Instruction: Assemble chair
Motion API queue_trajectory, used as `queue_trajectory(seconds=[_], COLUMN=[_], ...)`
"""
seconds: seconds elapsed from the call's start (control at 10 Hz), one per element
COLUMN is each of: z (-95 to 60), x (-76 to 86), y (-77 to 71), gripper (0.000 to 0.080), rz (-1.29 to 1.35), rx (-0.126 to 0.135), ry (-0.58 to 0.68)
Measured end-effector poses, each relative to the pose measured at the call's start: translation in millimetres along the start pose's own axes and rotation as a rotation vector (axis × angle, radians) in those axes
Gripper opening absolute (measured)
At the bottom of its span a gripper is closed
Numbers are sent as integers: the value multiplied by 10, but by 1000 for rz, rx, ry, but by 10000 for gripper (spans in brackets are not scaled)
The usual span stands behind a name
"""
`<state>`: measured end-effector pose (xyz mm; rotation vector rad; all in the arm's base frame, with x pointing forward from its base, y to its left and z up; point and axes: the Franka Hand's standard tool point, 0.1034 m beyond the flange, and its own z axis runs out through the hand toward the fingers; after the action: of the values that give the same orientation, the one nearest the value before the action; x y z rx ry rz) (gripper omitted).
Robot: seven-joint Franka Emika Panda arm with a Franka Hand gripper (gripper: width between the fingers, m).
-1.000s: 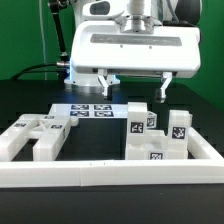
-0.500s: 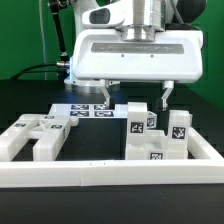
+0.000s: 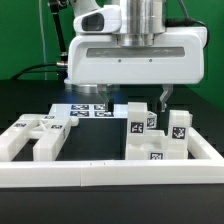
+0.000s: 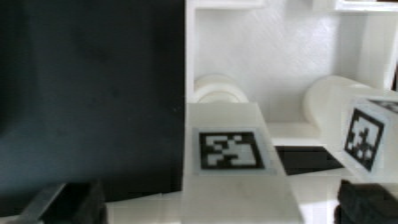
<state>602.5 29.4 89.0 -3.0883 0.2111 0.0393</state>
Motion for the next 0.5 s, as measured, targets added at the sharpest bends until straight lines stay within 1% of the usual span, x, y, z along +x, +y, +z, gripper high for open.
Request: queue_trajectory(seconds=[0.4,0.5], z=[11,11], x=[13,13], y=[-10,-9], gripper=[637,425], rz=[-1,0], rx=[0,0], ry=[-1,-1])
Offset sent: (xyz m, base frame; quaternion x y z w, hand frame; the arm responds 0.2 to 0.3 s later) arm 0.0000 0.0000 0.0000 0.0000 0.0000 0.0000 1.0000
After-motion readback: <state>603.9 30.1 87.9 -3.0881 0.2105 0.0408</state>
